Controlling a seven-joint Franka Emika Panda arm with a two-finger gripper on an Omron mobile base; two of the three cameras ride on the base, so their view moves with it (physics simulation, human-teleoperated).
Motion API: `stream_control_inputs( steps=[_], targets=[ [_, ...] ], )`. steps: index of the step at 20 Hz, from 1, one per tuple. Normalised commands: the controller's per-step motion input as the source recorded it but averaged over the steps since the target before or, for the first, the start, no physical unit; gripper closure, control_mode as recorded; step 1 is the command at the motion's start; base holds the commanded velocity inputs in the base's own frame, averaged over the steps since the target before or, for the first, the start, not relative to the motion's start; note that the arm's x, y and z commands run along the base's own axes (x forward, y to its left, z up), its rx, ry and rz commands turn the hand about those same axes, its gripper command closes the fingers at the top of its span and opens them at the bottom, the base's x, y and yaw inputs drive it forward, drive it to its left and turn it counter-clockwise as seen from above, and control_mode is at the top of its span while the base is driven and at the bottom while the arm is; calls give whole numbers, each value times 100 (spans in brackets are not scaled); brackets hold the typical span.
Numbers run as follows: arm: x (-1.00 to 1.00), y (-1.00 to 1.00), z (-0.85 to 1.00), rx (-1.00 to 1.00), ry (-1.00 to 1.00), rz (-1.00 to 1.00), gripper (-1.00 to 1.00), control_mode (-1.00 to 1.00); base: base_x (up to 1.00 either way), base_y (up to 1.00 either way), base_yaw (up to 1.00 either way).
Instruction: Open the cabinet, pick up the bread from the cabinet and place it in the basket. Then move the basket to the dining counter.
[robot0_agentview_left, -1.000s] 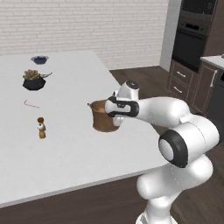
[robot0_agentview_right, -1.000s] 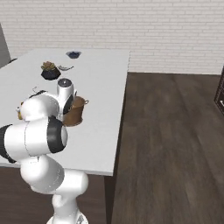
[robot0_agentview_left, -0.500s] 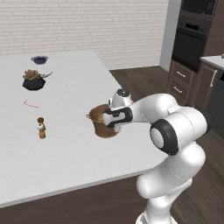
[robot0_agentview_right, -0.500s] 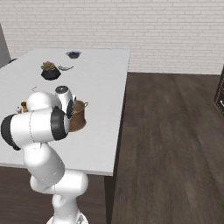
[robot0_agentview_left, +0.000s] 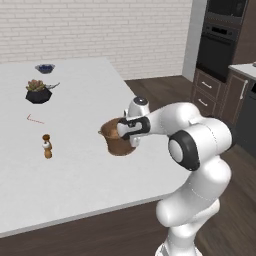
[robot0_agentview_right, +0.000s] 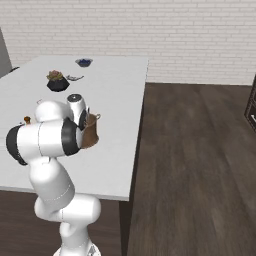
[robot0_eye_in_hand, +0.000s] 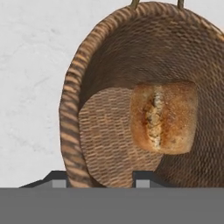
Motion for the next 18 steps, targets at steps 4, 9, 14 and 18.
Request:
stream_control_inputs(
  steps=[4, 9, 14, 18],
  targets=[
    [0, 0, -56, 0, 0, 0, 100, -100, 0, 0, 0],
    [-20, 0, -59, 0, 0, -1, 100, -100, 0, 0, 0],
    [-10, -9, -65, 1, 0, -1, 100, -100, 0, 0, 0],
    [-8, -13, -42, 6, 0, 0, -100, -100, 0, 0, 0]
  ],
)
